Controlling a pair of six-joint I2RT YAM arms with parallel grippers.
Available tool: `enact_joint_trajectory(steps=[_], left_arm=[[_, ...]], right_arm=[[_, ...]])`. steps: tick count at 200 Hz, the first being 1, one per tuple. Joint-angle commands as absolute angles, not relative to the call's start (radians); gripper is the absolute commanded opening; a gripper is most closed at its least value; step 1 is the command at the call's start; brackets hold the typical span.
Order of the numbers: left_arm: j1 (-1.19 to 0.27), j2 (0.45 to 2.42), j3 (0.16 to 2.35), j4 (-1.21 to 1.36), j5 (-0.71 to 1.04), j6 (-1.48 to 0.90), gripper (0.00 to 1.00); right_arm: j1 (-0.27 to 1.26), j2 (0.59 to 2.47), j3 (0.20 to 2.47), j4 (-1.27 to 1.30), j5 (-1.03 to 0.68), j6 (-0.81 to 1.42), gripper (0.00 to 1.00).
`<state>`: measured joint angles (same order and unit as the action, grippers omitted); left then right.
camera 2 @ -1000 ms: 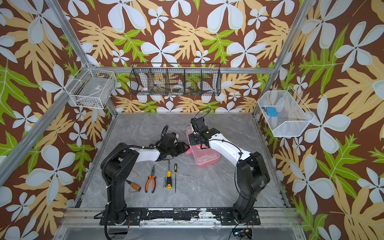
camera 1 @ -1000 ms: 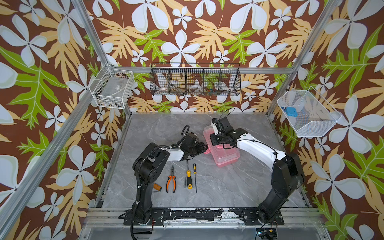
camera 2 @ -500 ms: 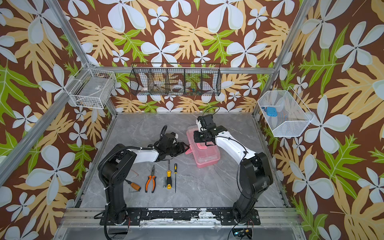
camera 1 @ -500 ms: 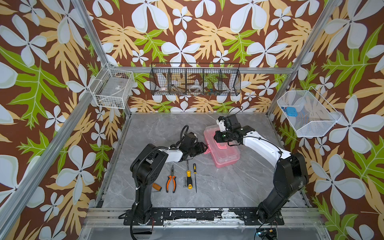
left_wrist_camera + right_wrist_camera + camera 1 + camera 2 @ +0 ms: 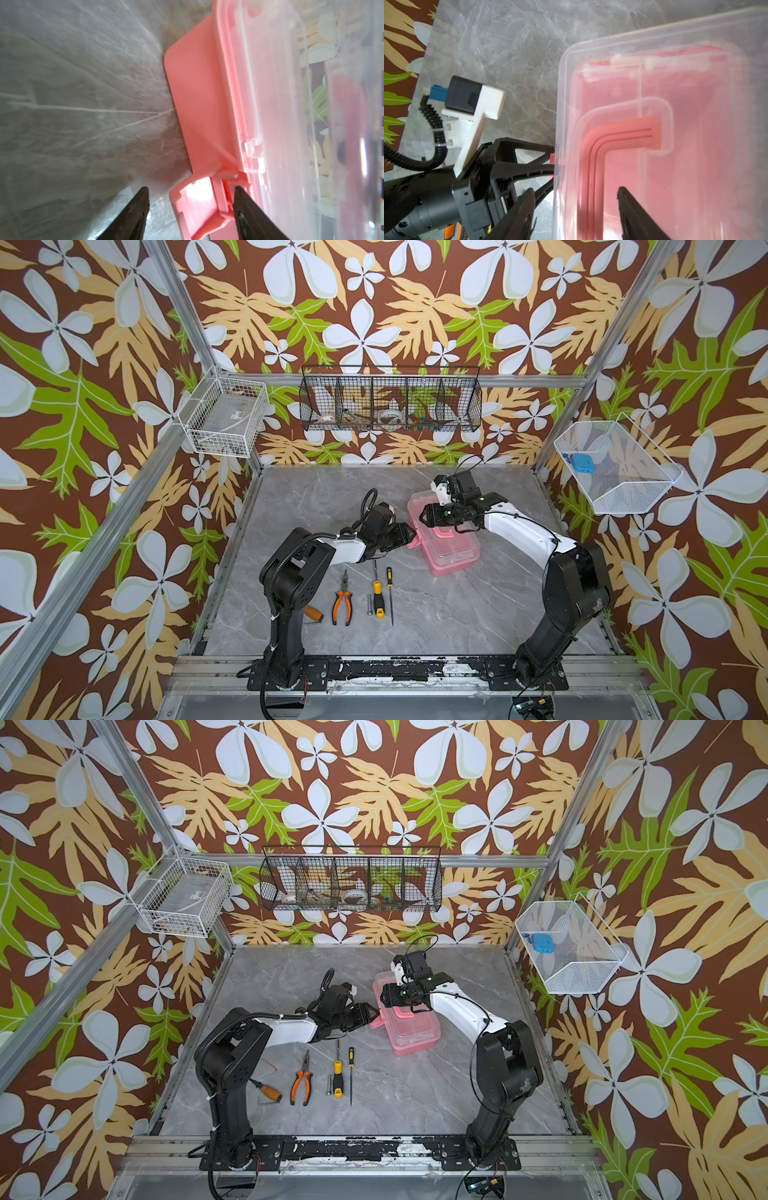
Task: Pack the tool kit
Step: 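Grasp the pink lid handle with the right gripper while the left gripper holds the latch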
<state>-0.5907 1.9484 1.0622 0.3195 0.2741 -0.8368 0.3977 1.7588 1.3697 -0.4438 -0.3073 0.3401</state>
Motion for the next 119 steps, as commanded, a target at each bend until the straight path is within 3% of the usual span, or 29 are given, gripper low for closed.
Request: enact_joint_trajectory(steps=[1,119], left_arm=[[-0.587,1.952,1.080,0.323,0.277,-0.822,0.66],[-0.573,1.962,1.158,0.260,0.290,-0.779,0.68]], right_arm=[[0.389,1.782,1.361,-0.477,-0.419,0.364,0.60],[0.262,1.755,1.264,-0.271,-0.864,0.557,0.44]])
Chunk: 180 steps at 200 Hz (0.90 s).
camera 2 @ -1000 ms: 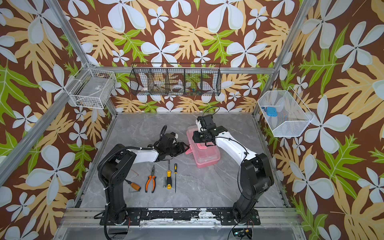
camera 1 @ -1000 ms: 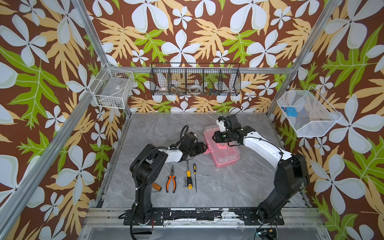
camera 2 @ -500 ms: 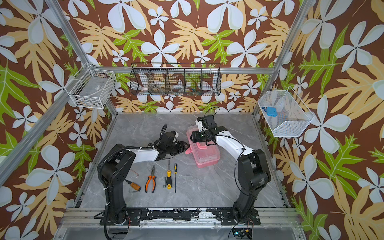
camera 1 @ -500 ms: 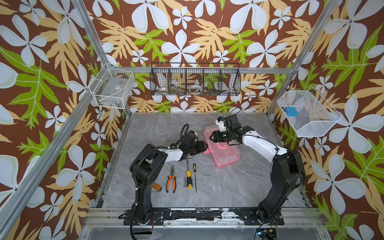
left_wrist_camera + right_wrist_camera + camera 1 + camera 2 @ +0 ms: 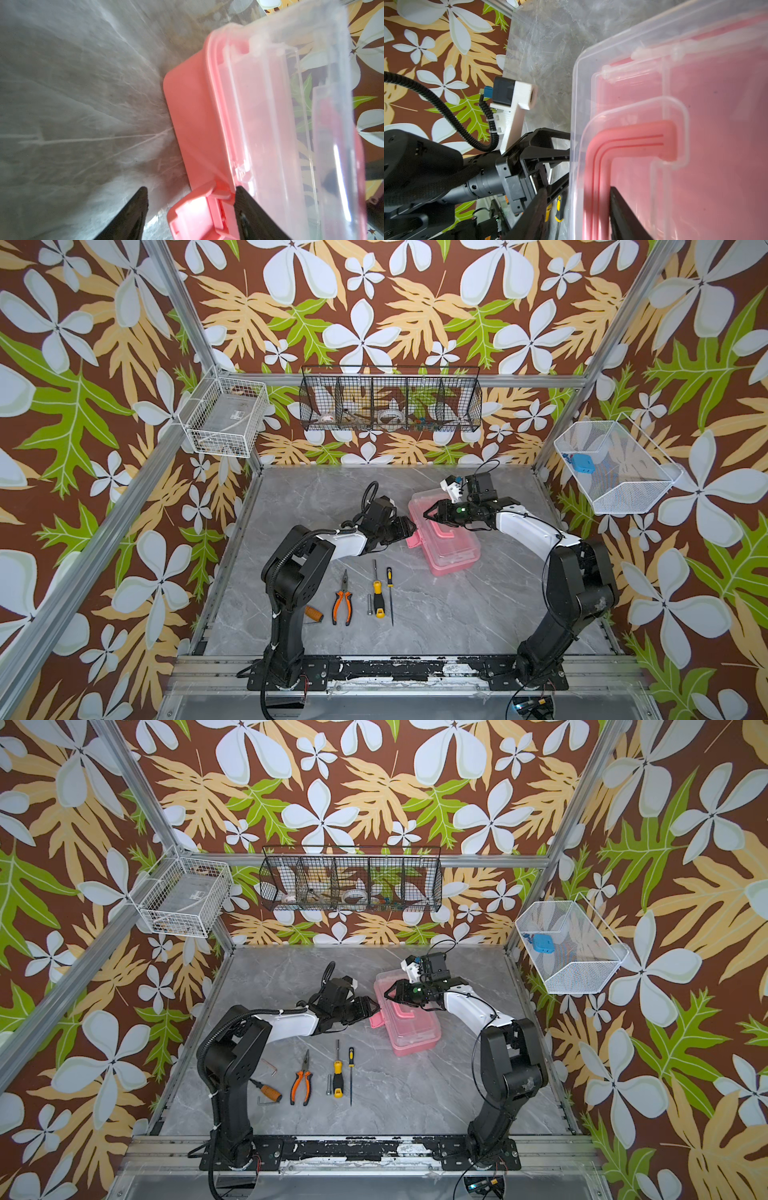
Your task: Pack the tool kit
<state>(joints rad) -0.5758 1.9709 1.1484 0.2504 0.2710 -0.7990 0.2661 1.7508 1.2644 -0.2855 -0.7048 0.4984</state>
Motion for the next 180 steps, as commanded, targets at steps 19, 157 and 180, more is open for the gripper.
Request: enact_joint_trajectory(steps=[19,157,180], left_arm=[[-0.568,1.946,1.163,0.244,0.291,-0.765,0.68],[-0.551,1.751,1.104,0.222,0.291,-0.775,0.68],[-0.551,1.723,1.099,0.224,0.293,-0.782,0.68]], right_arm=[[0.257,1.766,1.264,-0.238,-0.907,0.593,0.42],[0.214,1.784,1.298,-0.216,-0.937,0.643,0.18],[0.209,1.779,1.307,-0.216,-0.938,0.648,0.17]])
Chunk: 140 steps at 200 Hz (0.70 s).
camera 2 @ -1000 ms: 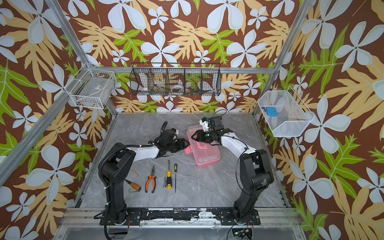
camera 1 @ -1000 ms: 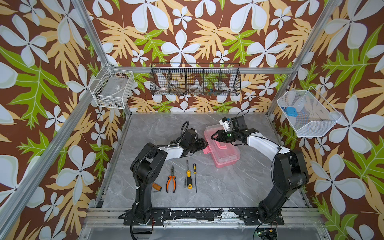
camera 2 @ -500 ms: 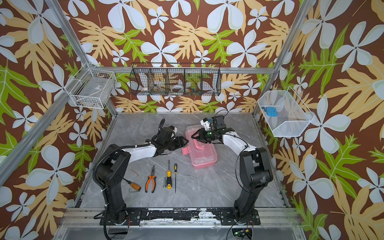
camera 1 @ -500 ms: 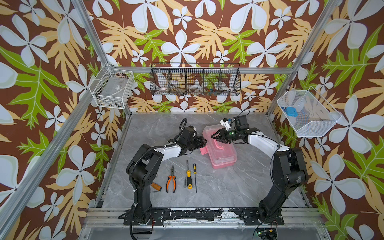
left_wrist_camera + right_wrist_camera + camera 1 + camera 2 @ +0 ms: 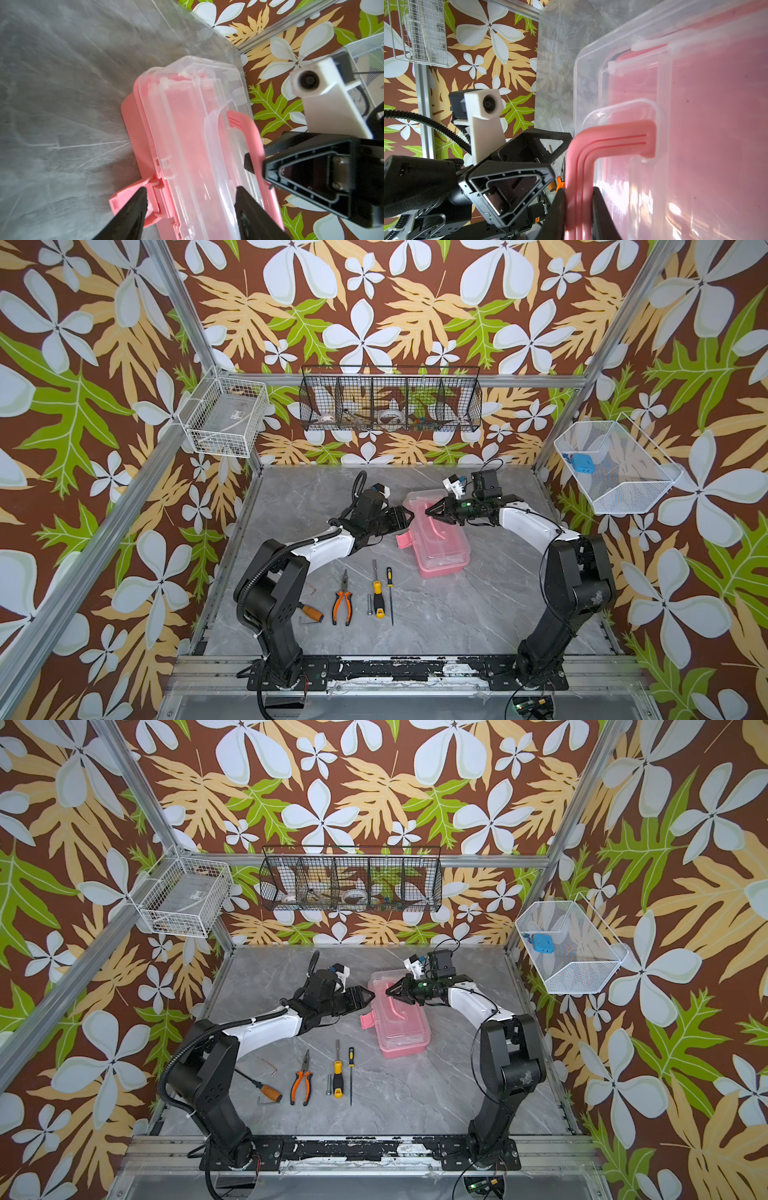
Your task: Pack the tool kit
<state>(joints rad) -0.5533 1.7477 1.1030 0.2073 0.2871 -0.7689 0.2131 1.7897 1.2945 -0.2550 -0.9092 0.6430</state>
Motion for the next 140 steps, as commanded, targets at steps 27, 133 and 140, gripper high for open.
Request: enact_joint_trajectory(steps=[27,133,140], left_arm=[[-0.551,1.684,1.066,0.222,0.270,-0.776,0.69],[-0.545,1.797,1.031,0.265,0.276,-0.809,0.67],[-0.545,1.813,1.039,0.266,0.276,-0.805,0.67]], right_arm=[[0.184,1.775,1.305,-0.196,-0.972,0.670,0.16],[0.083,1.758,1.289,-0.153,-1.086,0.712,0.15],[0.078,1.759,1.289,-0.153,-1.090,0.713,0.15]])
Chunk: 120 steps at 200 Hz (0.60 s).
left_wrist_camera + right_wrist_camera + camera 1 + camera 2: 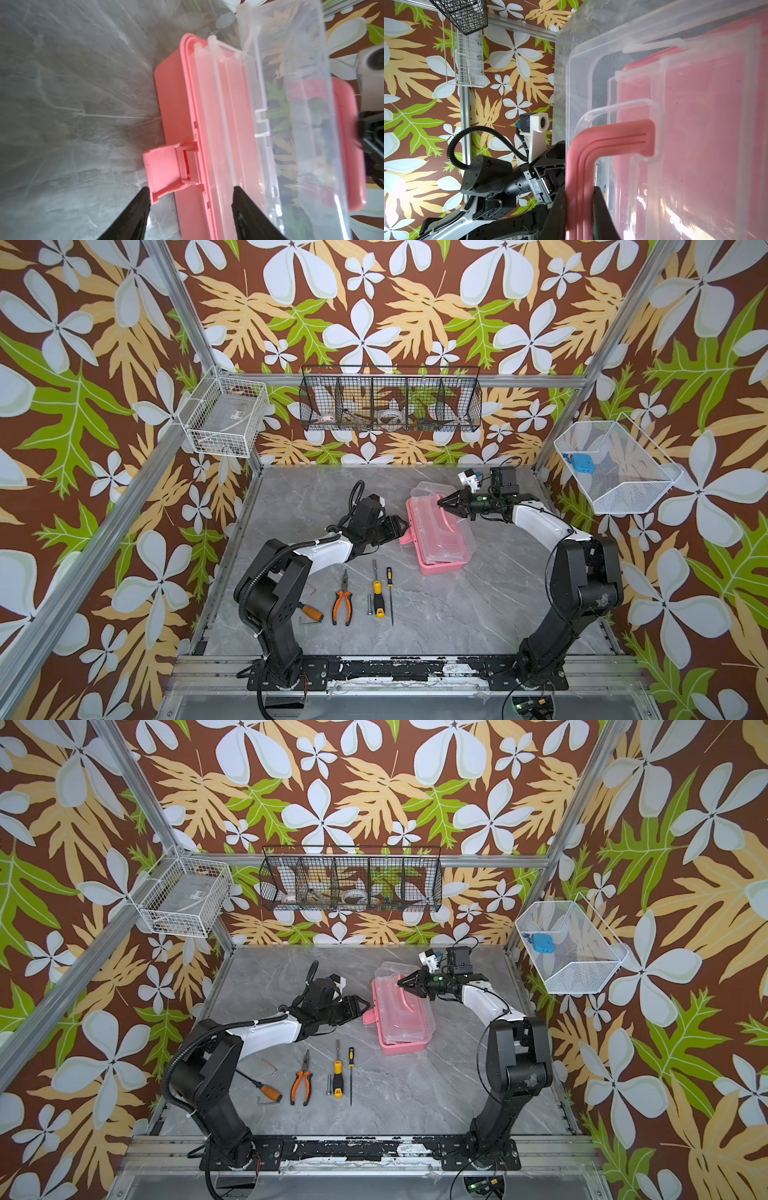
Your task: Pack the tool kit
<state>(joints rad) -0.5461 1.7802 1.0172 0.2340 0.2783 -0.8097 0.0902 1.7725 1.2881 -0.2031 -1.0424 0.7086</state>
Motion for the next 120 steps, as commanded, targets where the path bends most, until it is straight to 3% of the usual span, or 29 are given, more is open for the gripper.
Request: enact_joint_trajectory(steps=[1,120], left_arm=[[-0.545,1.814,1.041,0.266,0.276,-0.805,0.67],[-0.561,1.964,1.159,0.304,0.289,-0.814,0.70]], right_arm=[[0.077,1.759,1.290,-0.152,-1.090,0.713,0.15],[0.037,1.793,1.294,-0.126,-1.124,0.728,0.15]])
